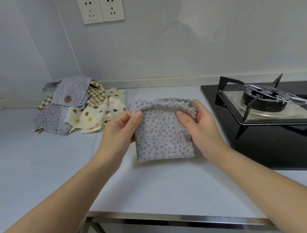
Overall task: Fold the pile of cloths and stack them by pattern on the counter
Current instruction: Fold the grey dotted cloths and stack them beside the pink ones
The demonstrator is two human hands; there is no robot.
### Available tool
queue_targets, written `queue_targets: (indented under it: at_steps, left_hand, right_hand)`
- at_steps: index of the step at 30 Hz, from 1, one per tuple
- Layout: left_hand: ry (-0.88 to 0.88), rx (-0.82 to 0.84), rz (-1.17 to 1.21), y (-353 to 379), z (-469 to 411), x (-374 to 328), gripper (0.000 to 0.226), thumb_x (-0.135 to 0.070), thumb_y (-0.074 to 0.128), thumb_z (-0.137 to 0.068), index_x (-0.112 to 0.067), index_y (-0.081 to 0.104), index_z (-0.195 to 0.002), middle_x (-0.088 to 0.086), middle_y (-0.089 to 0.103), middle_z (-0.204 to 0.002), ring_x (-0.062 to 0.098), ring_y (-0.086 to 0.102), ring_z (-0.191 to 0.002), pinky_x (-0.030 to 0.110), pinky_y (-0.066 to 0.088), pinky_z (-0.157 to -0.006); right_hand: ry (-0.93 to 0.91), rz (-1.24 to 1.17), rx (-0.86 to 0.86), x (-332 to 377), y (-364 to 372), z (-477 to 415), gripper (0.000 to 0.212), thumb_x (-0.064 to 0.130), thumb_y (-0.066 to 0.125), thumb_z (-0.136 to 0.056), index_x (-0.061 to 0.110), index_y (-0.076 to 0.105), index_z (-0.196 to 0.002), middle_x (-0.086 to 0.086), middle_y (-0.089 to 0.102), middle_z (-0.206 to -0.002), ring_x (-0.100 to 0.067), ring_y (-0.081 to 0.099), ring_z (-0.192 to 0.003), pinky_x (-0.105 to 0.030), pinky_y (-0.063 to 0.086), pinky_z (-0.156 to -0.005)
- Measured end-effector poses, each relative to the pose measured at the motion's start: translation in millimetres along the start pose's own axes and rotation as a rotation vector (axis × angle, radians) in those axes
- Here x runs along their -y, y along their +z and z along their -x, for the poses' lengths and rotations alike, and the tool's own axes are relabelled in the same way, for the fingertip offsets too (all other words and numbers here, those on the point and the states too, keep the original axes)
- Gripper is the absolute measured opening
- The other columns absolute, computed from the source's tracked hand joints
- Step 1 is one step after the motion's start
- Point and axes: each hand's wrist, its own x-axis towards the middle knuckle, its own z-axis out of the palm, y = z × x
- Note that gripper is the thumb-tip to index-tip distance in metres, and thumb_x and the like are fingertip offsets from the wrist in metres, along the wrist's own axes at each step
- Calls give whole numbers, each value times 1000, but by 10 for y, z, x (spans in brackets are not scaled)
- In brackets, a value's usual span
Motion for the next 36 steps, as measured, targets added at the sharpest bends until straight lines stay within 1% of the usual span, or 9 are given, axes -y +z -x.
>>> queue_targets:
  at_steps: [4, 12, 16, 21, 24, 27, 30, 32, 36]
  left_hand:
    - [-98, 32, 60, 14, -20, -39, 34, -30, 61, -77, -10, 67, -104, 4, 72, -101, 16, 68, -91, 26, 58, -76]
    - [-278, -100, 60, -24, -135, 31, 34, -34, 47, -96, -9, 70, -99, 2, 74, -99, 12, 70, -88, 19, 54, -64]
    - [-352, -157, 12, 23, -275, 24, 30, -27, 48, -98, -6, 69, -97, 2, 73, -91, 12, 66, -81, 20, 54, -65]
    - [-303, 10, -44, 126, -468, -356, 21, -24, 61, -83, -11, 67, -99, -4, 73, -91, 11, 68, -85, 21, 55, -72]
    - [-379, 110, -179, 292, -548, -714, 14, -3, 62, -87, -5, 67, -99, 2, 75, -93, 15, 70, -89, 21, 56, -72]
    - [-440, -28, -330, 491, -571, -1000, 10, -12, 63, -91, -14, 64, -101, 4, 71, -105, 19, 66, -101, 33, 56, -84]
    - [-730, -52, 128, 815, -467, -1326, 49, -48, 56, -89, -8, 57, -119, 15, 64, -122, 30, 63, -110, 48, 49, -96]
    - [-829, 93, 571, 1087, -371, -1566, 75, -63, 42, -86, -3, 52, -130, 20, 59, -129, 34, 58, -119, 50, 43, -103]
    - [-722, -1, 591, 1596, -274, -1819, 43, -28, 37, -102, -4, 48, -136, 15, 62, -127, 28, 61, -116, 42, 53, -93]
  right_hand:
    - [156, -119, 42, -34, 30, -11, 23, 24, 63, -82, 15, 64, -103, 6, 74, -93, -11, 70, -92, -21, 54, -74]
    - [313, -160, 3, -175, 49, 13, 11, 17, 57, -93, 19, 68, -96, 7, 74, -89, -9, 70, -88, -21, 54, -74]
    - [336, -76, -25, -117, -13, -42, 14, 19, 54, -95, 17, 66, -90, 10, 70, -77, -4, 65, -76, -18, 51, -66]
    - [318, 40, -94, 157, -144, -261, 31, 27, 53, -98, -2, 59, -89, -18, 61, -79, -10, 55, -78, -27, 46, -73]
    - [286, 189, -77, 511, -265, -429, 28, 22, 51, -99, 2, 56, -80, -6, 57, -72, -6, 52, -71, -25, 43, -69]
    - [235, 299, -60, 933, -420, -516, 16, 20, 51, -99, 14, 64, -90, -9, 66, -84, -11, 60, -76, -24, 47, -70]
    - [35, 487, 17, 1365, -551, -471, 20, 14, 53, -95, 14, 70, -106, 3, 71, -92, -5, 63, -84, -22, 48, -77]
    - [-150, 649, 244, 1591, -663, -363, 29, 11, 55, -91, 14, 69, -115, 7, 68, -117, -5, 57, -117, -27, 39, -106]
    - [-247, 833, 454, 1914, -1144, -109, 33, 18, 49, -87, 20, 71, -112, 5, 53, -140, -13, 32, -142, -50, 14, -119]
